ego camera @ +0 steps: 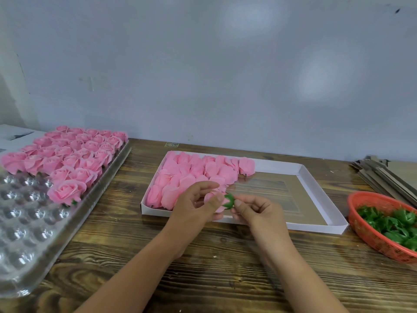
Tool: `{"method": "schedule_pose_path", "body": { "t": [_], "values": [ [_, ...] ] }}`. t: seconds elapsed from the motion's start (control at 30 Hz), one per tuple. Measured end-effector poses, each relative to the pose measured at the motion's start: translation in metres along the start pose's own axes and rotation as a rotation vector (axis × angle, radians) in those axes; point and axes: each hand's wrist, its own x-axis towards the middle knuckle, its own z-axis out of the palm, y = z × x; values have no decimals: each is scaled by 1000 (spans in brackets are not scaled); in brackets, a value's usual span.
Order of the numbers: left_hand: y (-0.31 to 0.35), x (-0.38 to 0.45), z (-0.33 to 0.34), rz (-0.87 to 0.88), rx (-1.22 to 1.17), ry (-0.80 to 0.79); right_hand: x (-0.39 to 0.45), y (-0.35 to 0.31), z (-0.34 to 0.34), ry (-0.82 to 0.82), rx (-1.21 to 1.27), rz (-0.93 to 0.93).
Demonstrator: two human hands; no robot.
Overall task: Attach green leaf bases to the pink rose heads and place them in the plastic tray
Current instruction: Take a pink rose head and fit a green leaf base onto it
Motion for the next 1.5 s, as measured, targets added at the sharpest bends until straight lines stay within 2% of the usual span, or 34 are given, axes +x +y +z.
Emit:
{"method": "schedule_pose_path", "body": {
  "t": [0.2, 0.37, 0.47, 0.63, 0.87, 0.97, 1.13, 1.3, 1.4, 1.5],
  "values": [
    [-4, 3, -2, -3, -6, 36, 3, 4, 1, 55, -86, -82],
    [-3, 3, 0, -83, -120, 31, 2, 4, 2, 96, -240, -183],
    [-3, 3, -3, -101, -128, 52, 1, 3, 3, 92, -241, -187],
    [-2, 4, -5, -100, -142, 99, 2, -2, -1, -62, -5, -98],
    [-6, 0, -5, -5, 157, 131, 3, 0, -11, -99, -72, 20],
    [-2, 1, -6, 66, 212, 89, 4, -4, -15, -185, 8, 93],
    [3, -2, -3, 166, 291, -51, -1, -9, -15, -375, -54, 154],
    [1, -8, 4, 101, 310, -101, -8, -6, -2, -420, 25, 111],
    [0, -9, 10, 41, 320, -29, -11, -2, 5, -403, 1, 60],
    [0, -10, 10, 90, 299, 36, -12, -2, 5, -445, -25, 114]
  ]
}}
